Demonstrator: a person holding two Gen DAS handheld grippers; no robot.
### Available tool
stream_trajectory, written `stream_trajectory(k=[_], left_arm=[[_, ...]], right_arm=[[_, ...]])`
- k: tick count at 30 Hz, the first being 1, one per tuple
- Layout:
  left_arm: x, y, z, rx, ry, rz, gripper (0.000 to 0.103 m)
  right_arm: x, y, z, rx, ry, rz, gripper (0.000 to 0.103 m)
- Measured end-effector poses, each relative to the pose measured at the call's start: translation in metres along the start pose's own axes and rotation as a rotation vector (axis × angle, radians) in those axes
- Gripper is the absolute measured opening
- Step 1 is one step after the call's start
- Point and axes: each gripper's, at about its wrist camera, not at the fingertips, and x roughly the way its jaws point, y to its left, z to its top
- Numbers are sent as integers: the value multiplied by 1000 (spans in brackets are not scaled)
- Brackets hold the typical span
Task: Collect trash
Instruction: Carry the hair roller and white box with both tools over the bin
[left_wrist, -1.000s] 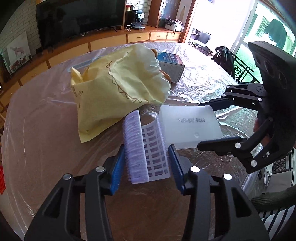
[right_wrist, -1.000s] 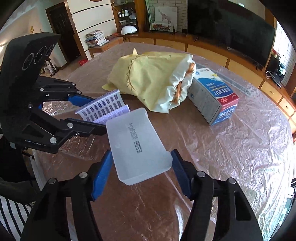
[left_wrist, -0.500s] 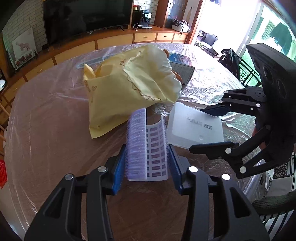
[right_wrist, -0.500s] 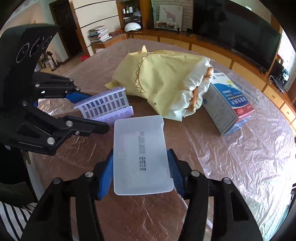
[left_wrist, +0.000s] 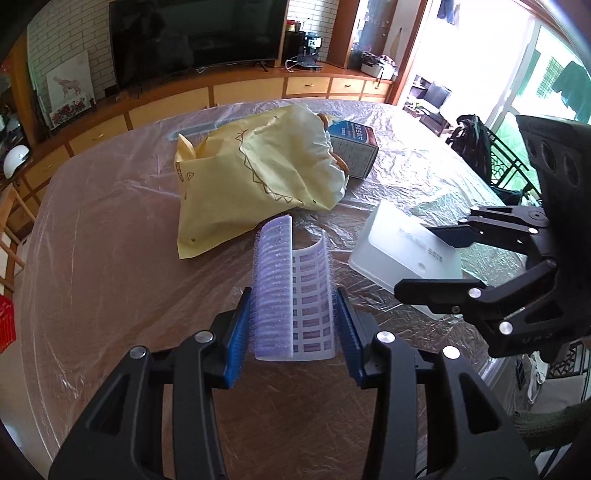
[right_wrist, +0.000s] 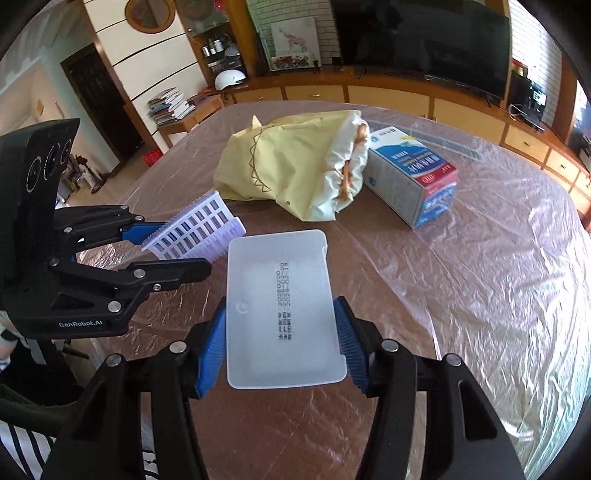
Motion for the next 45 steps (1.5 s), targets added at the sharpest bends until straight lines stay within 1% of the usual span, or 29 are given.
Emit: stream_trajectory(k=[4,6,11,19,26,28,33,37,41,45], left_arm=[[-4,-8,-1,-17,-8,72,45],[-7,-13,-1,-19,-16,96,45],[-13,-20,-1,-40,-27,130,45],[-27,-26,-11,-68,-46,143,45],[-38,-31,-16,-70,-60,150,45],[-39,-33,-17,-69,-60,151,45],[-45,-35,-19,-70,-67,155,45],[-50,-41,-25,-69,-74,161,45],[-54,-48,-31,-64,-75,162,45],[-57,-56,-39,-57,-76,164,45]], right_arm=[[-6,-3,-7,35,-5,-26,54],[-8,-4,-9,42,-6,-37,54],[-16,-6,-18,62,-17,-63,54],[-37,1,-28,79,-52,-98,54],[-52,9,-31,129,-57,-151,54],[-56,11,-33,133,-59,-177,54],[-62,16,-39,142,-58,-208,54],[-70,22,-46,139,-60,-258,54],[-78,28,-53,130,-60,-329,54],[-83,31,-61,127,-63,-368,54]])
